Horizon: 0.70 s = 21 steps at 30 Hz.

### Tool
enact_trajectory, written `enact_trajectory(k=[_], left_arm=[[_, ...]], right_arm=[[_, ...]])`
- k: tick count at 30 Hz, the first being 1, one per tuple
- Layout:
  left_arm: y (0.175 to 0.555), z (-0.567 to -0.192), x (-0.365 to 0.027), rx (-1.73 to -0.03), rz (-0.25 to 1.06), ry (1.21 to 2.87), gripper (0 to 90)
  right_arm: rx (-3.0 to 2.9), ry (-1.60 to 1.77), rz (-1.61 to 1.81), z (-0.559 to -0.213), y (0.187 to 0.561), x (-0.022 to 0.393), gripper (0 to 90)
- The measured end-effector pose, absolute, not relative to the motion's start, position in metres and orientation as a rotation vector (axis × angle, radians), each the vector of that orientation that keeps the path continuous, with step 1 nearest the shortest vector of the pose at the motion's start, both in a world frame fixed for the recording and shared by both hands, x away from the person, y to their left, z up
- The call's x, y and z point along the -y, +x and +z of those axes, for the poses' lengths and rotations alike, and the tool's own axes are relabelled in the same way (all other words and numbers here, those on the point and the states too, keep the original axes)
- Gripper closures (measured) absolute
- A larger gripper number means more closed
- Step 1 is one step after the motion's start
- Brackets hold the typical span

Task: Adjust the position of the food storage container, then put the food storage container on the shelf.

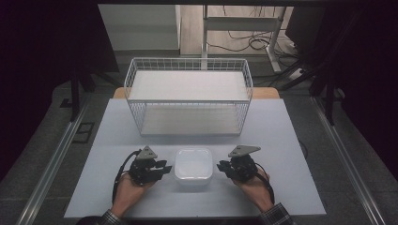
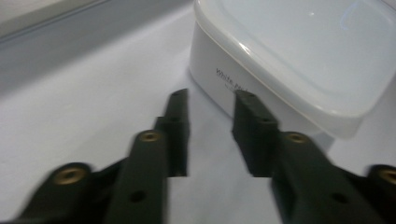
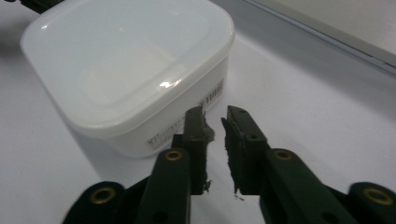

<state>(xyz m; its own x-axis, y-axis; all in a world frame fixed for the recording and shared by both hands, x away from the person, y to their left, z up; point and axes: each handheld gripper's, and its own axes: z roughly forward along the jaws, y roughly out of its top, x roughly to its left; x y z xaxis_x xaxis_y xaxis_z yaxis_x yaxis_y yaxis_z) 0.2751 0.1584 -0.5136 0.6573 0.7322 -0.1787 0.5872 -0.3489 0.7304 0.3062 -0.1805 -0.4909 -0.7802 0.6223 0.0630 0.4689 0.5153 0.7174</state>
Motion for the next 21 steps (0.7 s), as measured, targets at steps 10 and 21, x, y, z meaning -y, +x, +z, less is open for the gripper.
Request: enact_trajectory(k=[10,21], left_arm=[[0.27,-0.521,-0.167,-1.024,0.201,2.058,23.8],[0.273,-0.524,-0.169,-0.96,0.26,2.056,8.7]], right_arm=[[-2.49,0.914,1.141,-0.493,0.296,0.198,24.5],[-2.464,0.906,1.154,-0.498,0.298,0.194,5.9]])
